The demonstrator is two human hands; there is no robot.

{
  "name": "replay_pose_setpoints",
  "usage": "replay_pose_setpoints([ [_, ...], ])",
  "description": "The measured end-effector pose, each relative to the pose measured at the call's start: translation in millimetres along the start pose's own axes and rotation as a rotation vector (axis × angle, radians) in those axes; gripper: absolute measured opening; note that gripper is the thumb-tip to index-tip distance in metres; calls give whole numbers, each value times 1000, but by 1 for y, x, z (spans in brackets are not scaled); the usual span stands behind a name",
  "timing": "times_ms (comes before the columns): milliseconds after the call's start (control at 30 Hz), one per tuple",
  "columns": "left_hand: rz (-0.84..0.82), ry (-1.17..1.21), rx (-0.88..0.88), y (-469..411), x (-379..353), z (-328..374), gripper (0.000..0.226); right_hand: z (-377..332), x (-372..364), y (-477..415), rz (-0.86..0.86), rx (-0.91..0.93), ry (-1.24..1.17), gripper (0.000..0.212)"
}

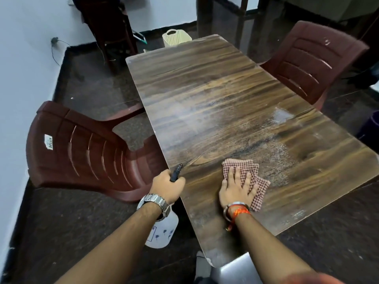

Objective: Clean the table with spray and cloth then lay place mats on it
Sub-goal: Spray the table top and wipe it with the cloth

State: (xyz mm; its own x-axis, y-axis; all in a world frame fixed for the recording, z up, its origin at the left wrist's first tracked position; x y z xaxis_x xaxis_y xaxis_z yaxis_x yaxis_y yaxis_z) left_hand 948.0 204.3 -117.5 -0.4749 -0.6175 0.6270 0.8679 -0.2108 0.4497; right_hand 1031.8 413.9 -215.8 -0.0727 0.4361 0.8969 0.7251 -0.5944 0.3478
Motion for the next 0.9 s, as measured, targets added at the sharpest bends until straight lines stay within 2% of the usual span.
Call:
replay_pose_setpoints([
  [67, 1, -16, 0, -9, 7, -10, 23, -37, -7, 6, -1, 131, 29, 57],
  [200, -21, -63, -39, -24, 14, -13, 23, -91, -45, 47, -128, 573, 182, 56],
  [300, -86, -68, -86, -35, 12, -7, 25, -67, -47, 68, -103, 639, 217, 54],
  [367, -132, -97, -136, -43, 11, 0, 25, -35, -40, 75, -27, 518, 224, 54],
  [467, -185, -133, -216, -49, 9, 11, 24, 6, -37, 87, -16, 123, 100, 53],
  [533, -225, -146, -271, -50, 9, 14, 24, 3, -43, 105, 20, -122, 17, 53],
  [600, -280, -146, -307, -51, 8, 14, 25, -12, -53, 127, 60, -278, -27, 53],
  [733, -360, -185, -375, -54, 18, 9, 24, -37, -70, 149, 94, -405, -69, 53],
  [900, -453, -210, -411, -60, 32, -6, 25, -60, -80, 169, 114, -449, -71, 53],
])
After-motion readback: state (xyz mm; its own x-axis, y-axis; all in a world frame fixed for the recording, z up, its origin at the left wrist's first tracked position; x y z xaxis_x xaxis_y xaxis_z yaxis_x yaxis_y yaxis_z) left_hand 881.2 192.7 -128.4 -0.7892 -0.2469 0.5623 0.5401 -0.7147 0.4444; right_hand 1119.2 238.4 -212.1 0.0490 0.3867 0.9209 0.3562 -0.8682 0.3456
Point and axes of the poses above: each hand's wrist, its own y-axis away from the middle knuckle, its own x-axis out of the back of the hand, z = x × y, the point moved 4 cm from there along -y, towards the middle knuckle, and after that the axes turned 9 degrees about -z, right-handed, at the moved point
